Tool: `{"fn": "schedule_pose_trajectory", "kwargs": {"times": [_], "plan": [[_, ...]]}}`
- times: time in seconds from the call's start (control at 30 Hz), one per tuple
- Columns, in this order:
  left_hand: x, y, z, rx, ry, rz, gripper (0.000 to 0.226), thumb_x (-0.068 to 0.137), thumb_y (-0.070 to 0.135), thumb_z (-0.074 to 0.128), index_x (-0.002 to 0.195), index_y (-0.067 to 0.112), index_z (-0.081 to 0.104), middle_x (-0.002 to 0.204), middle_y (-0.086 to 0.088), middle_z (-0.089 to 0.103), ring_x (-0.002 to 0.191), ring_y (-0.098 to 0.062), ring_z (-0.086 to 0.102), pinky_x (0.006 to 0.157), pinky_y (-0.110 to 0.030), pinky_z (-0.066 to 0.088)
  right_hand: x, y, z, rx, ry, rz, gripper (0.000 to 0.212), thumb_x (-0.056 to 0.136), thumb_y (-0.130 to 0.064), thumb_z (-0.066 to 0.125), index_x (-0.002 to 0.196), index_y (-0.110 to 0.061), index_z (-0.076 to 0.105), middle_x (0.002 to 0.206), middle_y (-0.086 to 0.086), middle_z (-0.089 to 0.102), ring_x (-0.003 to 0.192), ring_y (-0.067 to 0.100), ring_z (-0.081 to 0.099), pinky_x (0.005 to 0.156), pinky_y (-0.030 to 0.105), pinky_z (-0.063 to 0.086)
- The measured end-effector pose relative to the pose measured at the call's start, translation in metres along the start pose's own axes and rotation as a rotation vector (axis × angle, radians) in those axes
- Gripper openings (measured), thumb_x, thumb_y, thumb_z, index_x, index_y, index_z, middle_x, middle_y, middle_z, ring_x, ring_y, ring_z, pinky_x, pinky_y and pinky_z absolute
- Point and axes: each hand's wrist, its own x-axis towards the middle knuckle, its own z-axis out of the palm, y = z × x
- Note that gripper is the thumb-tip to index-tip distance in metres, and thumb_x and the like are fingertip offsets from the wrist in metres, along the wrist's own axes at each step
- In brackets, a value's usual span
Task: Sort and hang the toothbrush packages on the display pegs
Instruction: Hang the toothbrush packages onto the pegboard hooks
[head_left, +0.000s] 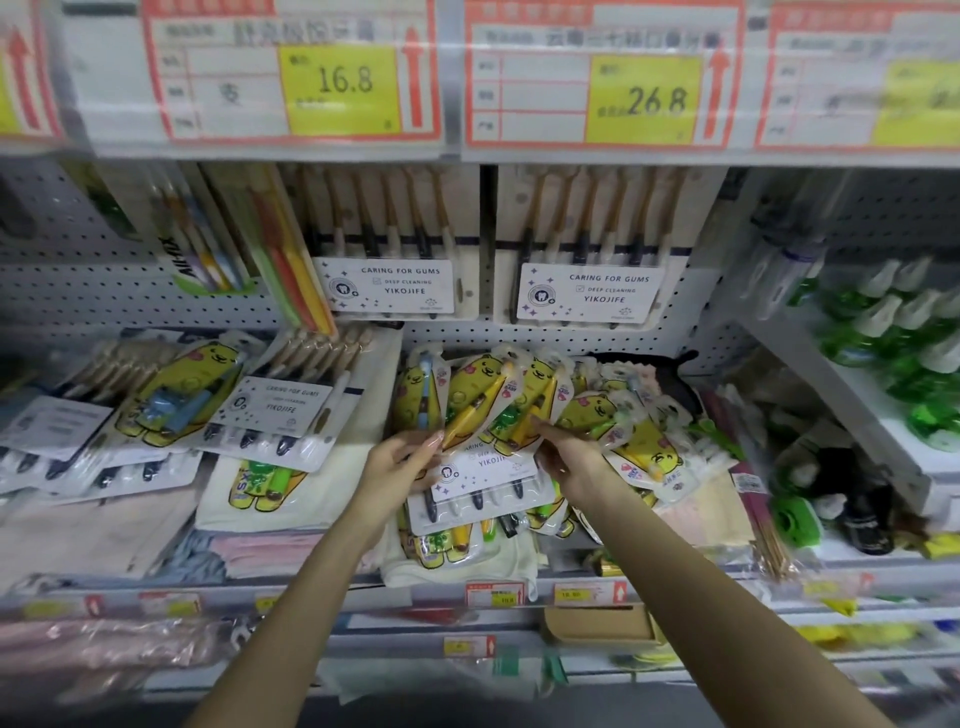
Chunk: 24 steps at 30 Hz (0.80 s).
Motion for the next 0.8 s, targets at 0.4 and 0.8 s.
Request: {"fn": "schedule_pose_trajectory", "kwargs": {"times": [0.4, 0.8], "plan": [[-0.01, 0.0, -0.005, 0.007, 0.003, -0.026, 0.019, 0.092, 0.024, 0.06, 0.103, 0.01, 0.064, 0.109, -0.012, 0.068, 0.101, -0.025, 0.067, 0.077, -0.029, 0.059, -0.002, -0.001, 0.019, -0.028, -0.005, -0.144, 0.026, 0.078, 0.001, 0.075, 0.098, -0.006, 0.061, 0.094, 0.013, 0.066, 0.069, 0.019, 0.06, 0.049, 0.02, 0.052], [-0.011, 0.005, 0.023, -0.085, -0.032, -0.007, 0.021, 0.094, 0.019, 0.056, 0.11, 0.008, 0.063, 0.11, -0.007, 0.07, 0.1, -0.022, 0.068, 0.08, -0.03, 0.059, -0.031, 0.004, -0.069, 0.237, -0.215, -0.043, 0.033, 0.089, 0.003, 0.061, 0.12, -0.004, 0.054, 0.09, 0.013, 0.075, 0.081, 0.02, 0.074, 0.067, 0.031, 0.06]]}}
